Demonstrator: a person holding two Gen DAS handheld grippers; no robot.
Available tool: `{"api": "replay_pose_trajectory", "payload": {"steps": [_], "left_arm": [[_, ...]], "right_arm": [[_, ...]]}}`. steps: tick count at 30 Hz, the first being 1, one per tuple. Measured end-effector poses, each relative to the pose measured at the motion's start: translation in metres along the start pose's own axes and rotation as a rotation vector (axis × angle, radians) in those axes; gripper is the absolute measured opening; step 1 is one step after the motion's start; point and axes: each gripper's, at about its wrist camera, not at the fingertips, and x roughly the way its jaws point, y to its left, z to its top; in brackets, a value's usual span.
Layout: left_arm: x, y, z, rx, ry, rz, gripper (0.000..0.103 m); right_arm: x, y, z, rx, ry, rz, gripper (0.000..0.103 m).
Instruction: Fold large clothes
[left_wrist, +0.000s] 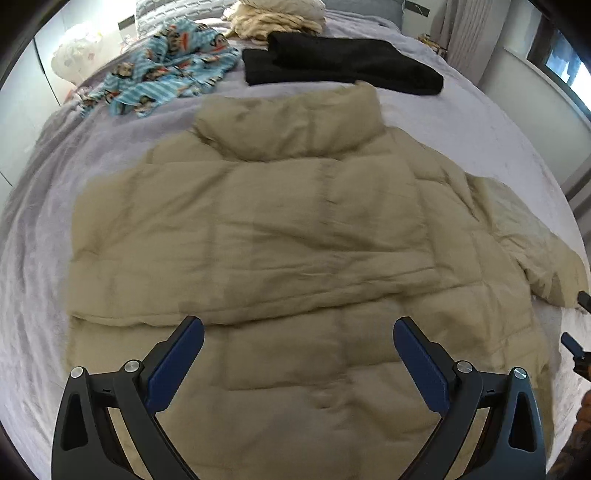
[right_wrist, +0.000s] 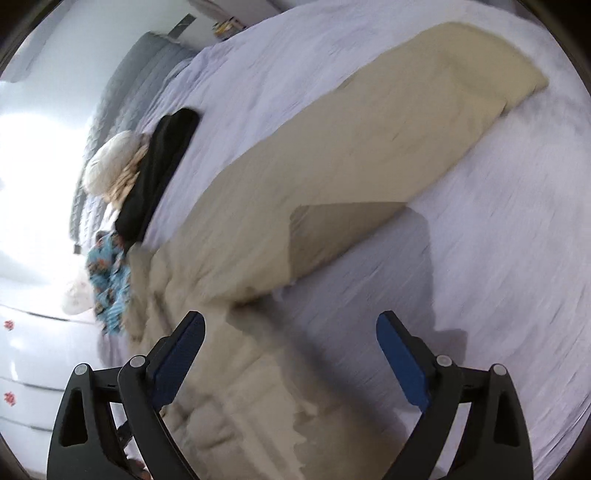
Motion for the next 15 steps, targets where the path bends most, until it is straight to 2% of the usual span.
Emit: {"api": "replay_pose_trajectory", "payload": {"steps": [3, 7, 9, 15], "left_arm": [[0.006, -0.026, -0.001, 0.004, 0.007, -0.021, 0.103], [0.013, -0.061, 0.0, 0.048, 0.001, -0.028, 0.103], [0.015, -0.071, 0.002, 0.052, 0.0, -0.031, 0.103], [0.014, -0.079, 0.012, 0.007, -0.022, -0.042, 0.103]], "right_arm": [[0.004, -0.032, 0.032, 0.067, 0.032, 0.0, 0.095], [0.003, -0.084, 0.073, 0.242, -0.014, 0.045, 0.095], [0.006, -0.107, 0.094, 0.328, -0.036, 0.102, 0.095], [0.026, -0.119, 0.134, 0.422, -0.055, 0.228, 0.095]]}}
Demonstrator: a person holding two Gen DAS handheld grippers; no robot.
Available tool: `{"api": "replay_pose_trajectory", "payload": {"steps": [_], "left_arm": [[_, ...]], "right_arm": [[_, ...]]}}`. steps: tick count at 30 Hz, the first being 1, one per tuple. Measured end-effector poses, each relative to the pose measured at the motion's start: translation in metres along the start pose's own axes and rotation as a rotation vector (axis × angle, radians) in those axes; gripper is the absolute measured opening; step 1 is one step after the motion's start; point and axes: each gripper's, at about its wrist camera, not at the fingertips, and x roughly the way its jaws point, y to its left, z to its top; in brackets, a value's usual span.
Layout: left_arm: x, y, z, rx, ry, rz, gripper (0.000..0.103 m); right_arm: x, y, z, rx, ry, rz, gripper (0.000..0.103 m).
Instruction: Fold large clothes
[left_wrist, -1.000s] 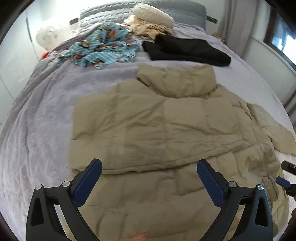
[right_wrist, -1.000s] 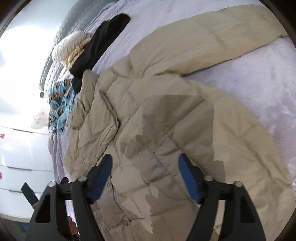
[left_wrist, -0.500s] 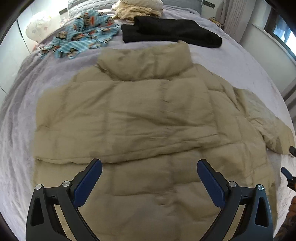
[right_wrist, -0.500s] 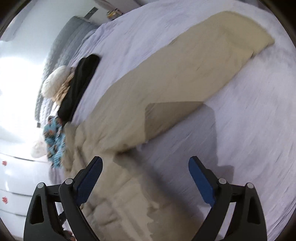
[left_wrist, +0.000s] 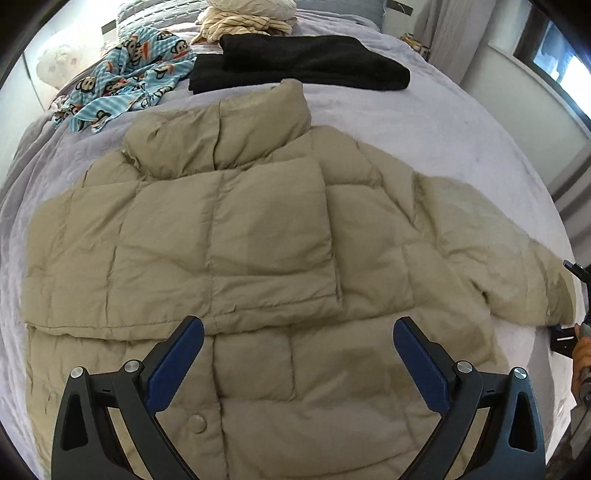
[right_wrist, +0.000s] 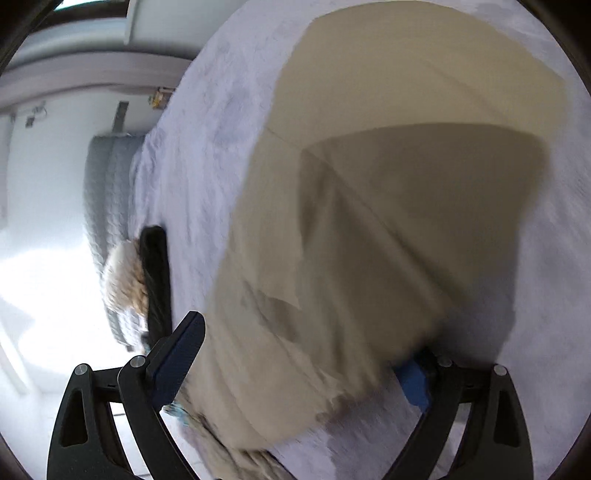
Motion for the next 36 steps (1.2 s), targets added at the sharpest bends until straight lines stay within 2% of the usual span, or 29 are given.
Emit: {"api": "replay_pose_trajectory", "payload": {"steps": [1, 3, 5, 6, 7, 12, 16, 19, 24, 26, 28, 30, 33, 36], "left_arm": [[-0.001, 0.001, 0.002, -0.008, -0.005, 0.0, 0.103], [-0.003, 0.004, 0.006, -0.021, -0.016, 0.001, 0.103], [-0.005, 0.012, 0.009, -0.032, -0.032, 0.023, 0.103], [-0.007, 0.016, 0.01, -0.035, -0.043, 0.044, 0.103], [-0.009, 0.023, 0.012, -0.04, -0.054, 0.068, 0.103], [-0.014, 0.067, 0.017, -0.096, -0.069, 0.136, 0.103], [-0.018, 0.104, 0.017, -0.14, -0.084, 0.197, 0.103], [-0.019, 0.129, 0.013, -0.166, -0.083, 0.219, 0.103], [-0.018, 0.17, 0.004, -0.245, -0.061, 0.214, 0.103], [-0.017, 0.185, 0.0, -0.269, -0.059, 0.217, 0.103], [-0.018, 0.196, -0.002, -0.275, -0.064, 0.228, 0.103], [-0.018, 0.206, -0.003, -0.277, -0.074, 0.237, 0.103], [-0.017, 0.221, -0.004, -0.295, -0.079, 0.233, 0.103], [-0.01, 0.229, -0.005, -0.301, -0.067, 0.216, 0.103]], "right_arm": [[0.003, 0.003, 0.003, 0.011, 0.001, 0.03, 0.095], [0.011, 0.01, 0.008, 0.042, 0.012, 0.073, 0.083], [0.021, 0.015, 0.011, 0.063, 0.051, 0.084, 0.022], [0.028, 0.021, 0.006, 0.059, 0.065, 0.084, 0.012], [0.032, 0.029, 0.003, 0.038, 0.075, 0.102, 0.009], [0.037, 0.093, -0.022, -0.166, 0.084, 0.106, 0.009], [0.055, 0.169, -0.068, -0.398, 0.137, 0.133, 0.009], [0.071, 0.222, -0.123, -0.614, 0.177, 0.129, 0.009], [0.11, 0.289, -0.254, -1.026, 0.242, 0.107, 0.009], [0.131, 0.293, -0.31, -1.16, 0.284, 0.067, 0.009], [0.156, 0.281, -0.365, -1.287, 0.324, -0.007, 0.009], [0.177, 0.256, -0.398, -1.341, 0.373, -0.075, 0.009], [0.212, 0.226, -0.419, -1.324, 0.43, -0.188, 0.009], [0.225, 0.201, -0.409, -1.21, 0.447, -0.23, 0.01]]}}
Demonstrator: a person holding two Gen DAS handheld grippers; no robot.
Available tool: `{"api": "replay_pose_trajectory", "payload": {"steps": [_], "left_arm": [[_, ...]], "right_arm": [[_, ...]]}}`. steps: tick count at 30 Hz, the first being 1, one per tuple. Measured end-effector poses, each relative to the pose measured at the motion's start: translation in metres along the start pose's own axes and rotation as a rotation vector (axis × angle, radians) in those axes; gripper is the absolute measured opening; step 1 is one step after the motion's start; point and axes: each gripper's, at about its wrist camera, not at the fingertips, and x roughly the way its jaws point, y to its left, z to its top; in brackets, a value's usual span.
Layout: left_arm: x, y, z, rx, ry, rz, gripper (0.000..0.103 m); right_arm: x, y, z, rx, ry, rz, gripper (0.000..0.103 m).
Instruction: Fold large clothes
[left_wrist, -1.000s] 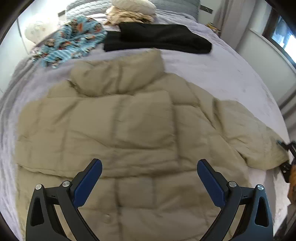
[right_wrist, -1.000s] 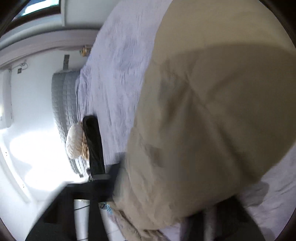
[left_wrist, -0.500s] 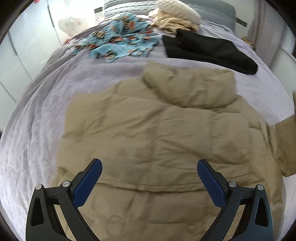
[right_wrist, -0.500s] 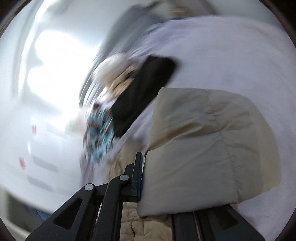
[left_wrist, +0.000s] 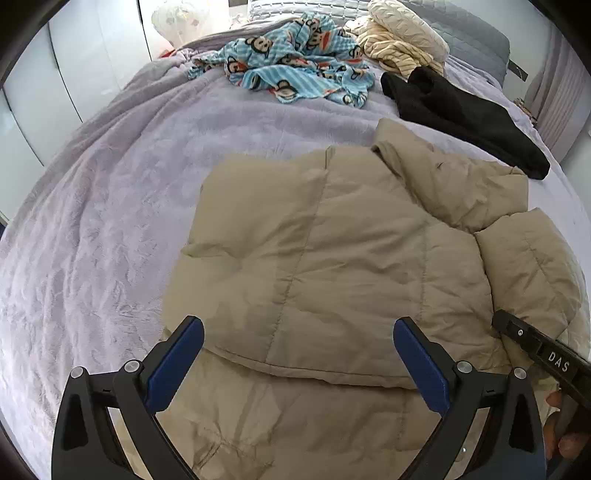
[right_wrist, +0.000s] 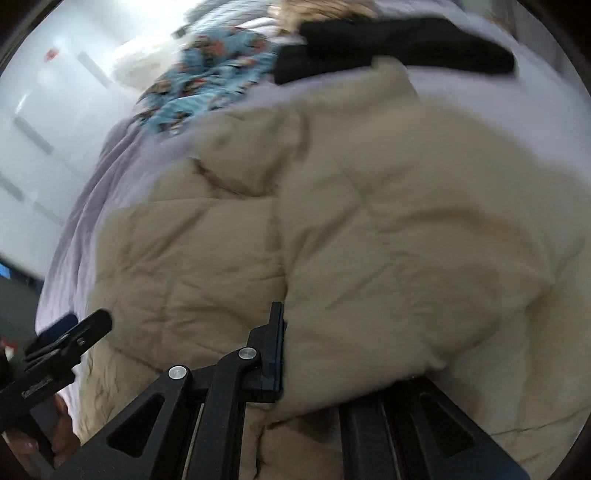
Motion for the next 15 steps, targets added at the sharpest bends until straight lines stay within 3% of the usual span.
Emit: {"api": "replay_pose_trajectory", "payload": {"steps": [1, 3, 5, 6, 9, 13, 15], "left_arm": [[0.002, 0.0, -0.001, 0.004, 0.004, -0.003, 0.103], [0.006, -0.003, -0.003, 0.012, 0.015, -0.016, 0.103], [0.006, -0.005, -0.003, 0.016, 0.018, -0.035, 0.103], [0.005, -0.006, -0.002, 0.017, 0.015, -0.044, 0.103], [0.002, -0.002, 0.002, 0.011, 0.009, -0.068, 0.103], [-0.005, 0.009, 0.008, -0.006, -0.004, -0.079, 0.103], [-0.009, 0.017, 0.011, -0.015, -0.009, -0.089, 0.103]], "right_arm": [[0.003, -0.003, 0.001, 0.02, 0.004, 0.006, 0.011], [0.003, -0.006, 0.002, 0.046, 0.015, 0.02, 0.029], [-0.012, -0.006, 0.004, 0.068, 0.009, 0.078, 0.079], [-0.025, -0.01, 0.001, 0.094, -0.016, 0.127, 0.082], [-0.058, -0.029, -0.008, 0.204, -0.081, 0.227, 0.082], [-0.058, -0.065, 0.004, 0.415, -0.122, 0.222, 0.079], [-0.052, -0.08, 0.01, 0.513, -0.148, 0.245, 0.044]]}}
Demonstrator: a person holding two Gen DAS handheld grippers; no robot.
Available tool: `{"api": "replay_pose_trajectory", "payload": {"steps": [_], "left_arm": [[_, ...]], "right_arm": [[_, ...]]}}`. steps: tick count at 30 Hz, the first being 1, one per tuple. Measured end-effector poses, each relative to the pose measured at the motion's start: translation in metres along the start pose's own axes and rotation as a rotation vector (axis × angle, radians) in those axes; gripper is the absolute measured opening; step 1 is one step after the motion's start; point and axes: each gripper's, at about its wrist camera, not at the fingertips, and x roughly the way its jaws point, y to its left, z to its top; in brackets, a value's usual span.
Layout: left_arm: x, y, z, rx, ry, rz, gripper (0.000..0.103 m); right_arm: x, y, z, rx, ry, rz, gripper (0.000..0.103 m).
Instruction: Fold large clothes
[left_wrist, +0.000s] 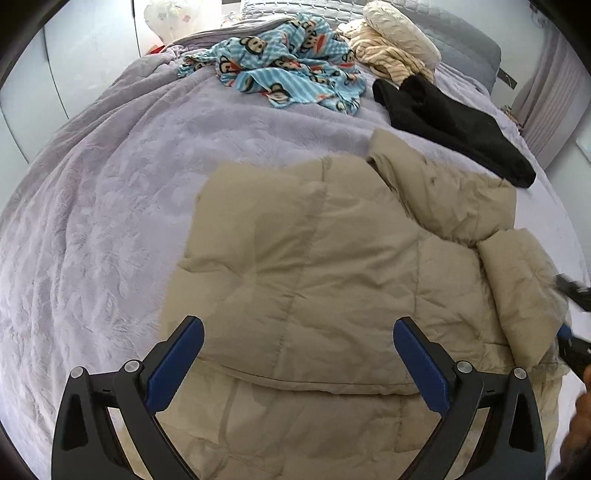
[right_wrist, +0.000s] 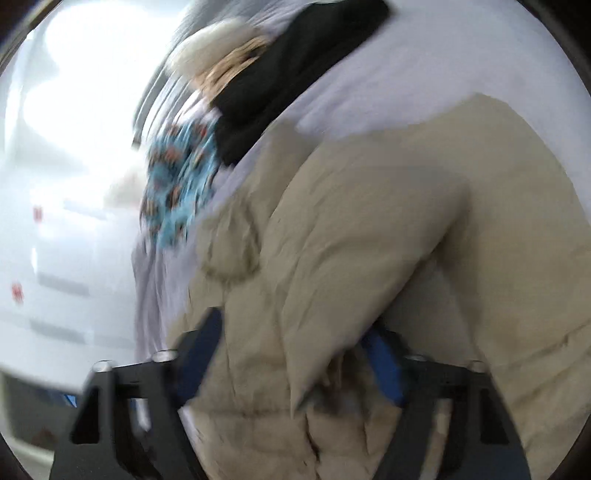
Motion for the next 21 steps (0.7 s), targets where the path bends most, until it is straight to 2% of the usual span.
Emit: {"api": "replay_pose_trajectory", "payload": {"steps": [1, 3, 5, 9, 12, 13, 14, 16, 19, 21], "left_arm": [[-0.003, 0.004, 0.001, -0.004, -0.003, -0.008, 0.103], [-0.009, 0.013, 0.002, -0.004, -0.014, -0.014, 0.103], [-0.015, 0.023, 0.003, -0.005, -0.028, -0.013, 0.103], [-0.022, 0.043, 0.005, -0.055, -0.034, -0.061, 0.103], [-0.021, 0.055, 0.005, -0.107, -0.025, -0.065, 0.103], [-0.019, 0.056, 0.004, -0.117, -0.016, -0.076, 0.103], [-0.017, 0.056, 0.003, -0.123, -0.006, -0.095, 0.103], [-0.015, 0.051, 0.002, -0.12, 0.008, -0.142, 0.103], [-0.008, 0.034, 0.001, -0.094, 0.039, -0.242, 0.103], [0.001, 0.023, 0.0, -0.086, 0.063, -0.297, 0.103]], "right_arm": [[0.004, -0.001, 0.004, 0.021, -0.01, 0.001, 0.01], [0.01, 0.014, 0.007, -0.032, -0.03, 0.003, 0.008], [0.019, 0.047, 0.0, -0.167, -0.012, 0.0, 0.008], [0.05, 0.116, -0.047, -0.496, 0.087, -0.073, 0.008], [0.077, 0.137, -0.089, -0.658, 0.18, -0.202, 0.016], [0.079, 0.135, -0.098, -0.675, 0.201, -0.228, 0.028], [0.084, 0.133, -0.105, -0.677, 0.236, -0.239, 0.045], [0.081, 0.127, -0.109, -0.645, 0.27, -0.206, 0.064], [0.053, 0.109, -0.106, -0.599, 0.273, -0.165, 0.067], [0.03, 0.086, -0.1, -0.548, 0.261, -0.176, 0.067]]}}
